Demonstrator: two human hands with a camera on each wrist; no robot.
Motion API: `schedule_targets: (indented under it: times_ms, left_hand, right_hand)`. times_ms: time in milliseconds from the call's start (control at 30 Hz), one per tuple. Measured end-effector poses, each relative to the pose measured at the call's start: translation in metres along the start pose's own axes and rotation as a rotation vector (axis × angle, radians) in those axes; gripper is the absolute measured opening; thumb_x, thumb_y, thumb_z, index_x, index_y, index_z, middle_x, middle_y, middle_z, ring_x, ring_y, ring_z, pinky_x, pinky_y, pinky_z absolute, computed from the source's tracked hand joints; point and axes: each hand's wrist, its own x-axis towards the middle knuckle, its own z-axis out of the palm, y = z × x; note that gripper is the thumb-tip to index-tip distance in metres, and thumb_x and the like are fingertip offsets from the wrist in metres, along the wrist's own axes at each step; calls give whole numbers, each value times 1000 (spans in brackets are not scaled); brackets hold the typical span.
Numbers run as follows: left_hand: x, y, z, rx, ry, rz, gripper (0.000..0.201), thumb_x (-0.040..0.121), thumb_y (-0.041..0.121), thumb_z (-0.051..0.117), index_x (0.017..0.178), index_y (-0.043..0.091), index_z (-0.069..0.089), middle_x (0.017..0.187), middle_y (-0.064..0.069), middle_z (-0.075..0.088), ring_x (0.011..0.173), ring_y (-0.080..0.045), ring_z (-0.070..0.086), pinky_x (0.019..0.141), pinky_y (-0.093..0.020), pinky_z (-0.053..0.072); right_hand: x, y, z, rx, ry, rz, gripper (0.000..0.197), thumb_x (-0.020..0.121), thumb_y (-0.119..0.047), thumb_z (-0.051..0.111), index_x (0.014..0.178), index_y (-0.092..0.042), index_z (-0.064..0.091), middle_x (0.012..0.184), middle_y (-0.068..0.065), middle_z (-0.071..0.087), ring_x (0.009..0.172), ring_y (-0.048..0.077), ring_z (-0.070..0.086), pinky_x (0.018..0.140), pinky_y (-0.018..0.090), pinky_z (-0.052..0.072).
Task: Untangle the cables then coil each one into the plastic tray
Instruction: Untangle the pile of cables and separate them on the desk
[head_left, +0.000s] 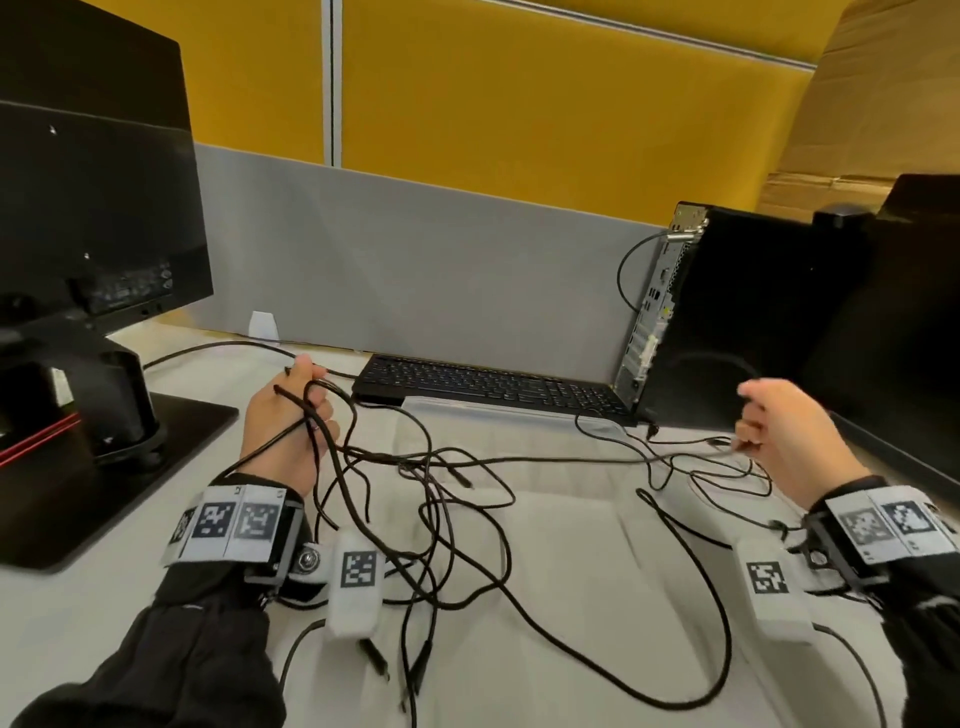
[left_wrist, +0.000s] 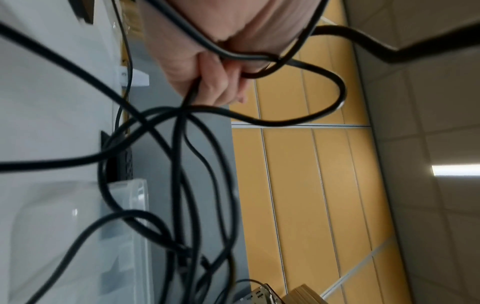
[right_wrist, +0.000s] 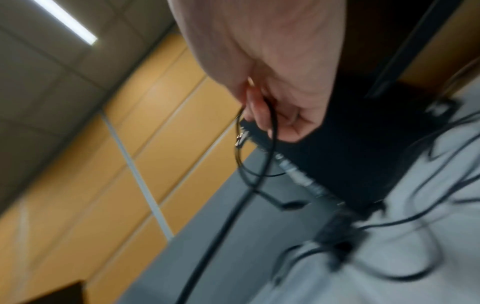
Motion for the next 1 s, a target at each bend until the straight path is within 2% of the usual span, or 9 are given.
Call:
schedule_targets:
  times_ms: [167, 267, 400, 567, 667, 733, 833, 900, 1000]
  left_hand:
    - [1, -1, 5, 208, 24, 61, 2, 91, 13, 52, 90, 11, 53, 60, 3, 38, 43, -6, 33, 40, -17, 28]
    - [-5, -7, 13, 269, 36, 119, 11, 92, 9, 48, 103, 7, 49, 72, -2, 43, 54, -10, 33, 47, -20, 30]
    - [-13, -13, 24, 362, 13, 178, 24, 88, 7, 58, 77, 17, 40, 66, -1, 36, 54, -13, 34, 53, -24, 31]
    - [-28, -21, 35, 521, -100, 240, 19, 94, 20, 53, 94, 10, 36, 79, -1, 41, 70, -9, 43, 61, -22, 34]
    - [-27, -25, 35, 656, -219, 245, 25, 96, 32, 45, 80, 13, 38, 77, -7, 41, 70, -16, 42, 63, -27, 35]
    - [-25, -26, 33, 767, -274, 256, 30, 97, 33, 42, 74, 14, 38, 72, -5, 39, 67, -15, 38, 62, -30, 31]
    - [-22, -30, 28, 932, -394, 324, 27, 96, 30, 46, 73, 16, 40, 67, 0, 38, 62, -12, 36, 61, -29, 31]
    - [-27, -29, 28, 1016, -522, 348, 8, 92, 26, 54, 91, 20, 47, 74, 5, 44, 62, -7, 40, 61, -23, 37]
    - [-33, -24, 29, 987, -724, 308, 58, 83, 14, 67, 127, 33, 35, 99, 9, 49, 65, -3, 53, 71, -15, 50]
  right_hand:
    - [-5, 18, -13, -1030, -109, 49, 20, 97, -28, 46, 109, -12, 48, 98, 12, 55, 86, 24, 56, 68, 32, 47]
    - [-36, 2, 15, -1392, -64, -351, 39, 96, -33, 46, 130, -16, 43, 116, 8, 52, 96, 20, 55, 73, 25, 41]
    - [-98, -25, 82, -1001, -366, -825, 45, 91, -45, 46, 133, -29, 39, 118, -6, 47, 105, 7, 46, 84, 22, 38]
    - [-150, -21, 158, -865, -870, -673, 53, 84, -56, 55, 124, -37, 27, 97, -15, 51, 81, 3, 52, 76, 31, 51]
    - [-135, -17, 172, -835, -857, -699, 14, 93, -40, 52, 94, -27, 46, 76, -2, 62, 53, 7, 52, 58, 32, 51]
    - [-117, -18, 169, -696, -846, -570, 21, 97, -30, 47, 78, -22, 49, 65, 2, 63, 41, 9, 49, 43, 23, 43]
    - [-94, -22, 155, -477, -722, -352, 25, 100, -23, 42, 78, -14, 49, 51, 0, 53, 32, 13, 42, 32, 21, 31]
    - [-81, -22, 143, -396, -613, -287, 23, 100, -23, 40, 83, -12, 50, 47, 0, 47, 32, 14, 38, 33, 20, 27]
    - [-70, -18, 130, -346, -532, -216, 15, 100, -26, 40, 102, -15, 51, 45, -4, 42, 34, 9, 38, 34, 18, 26]
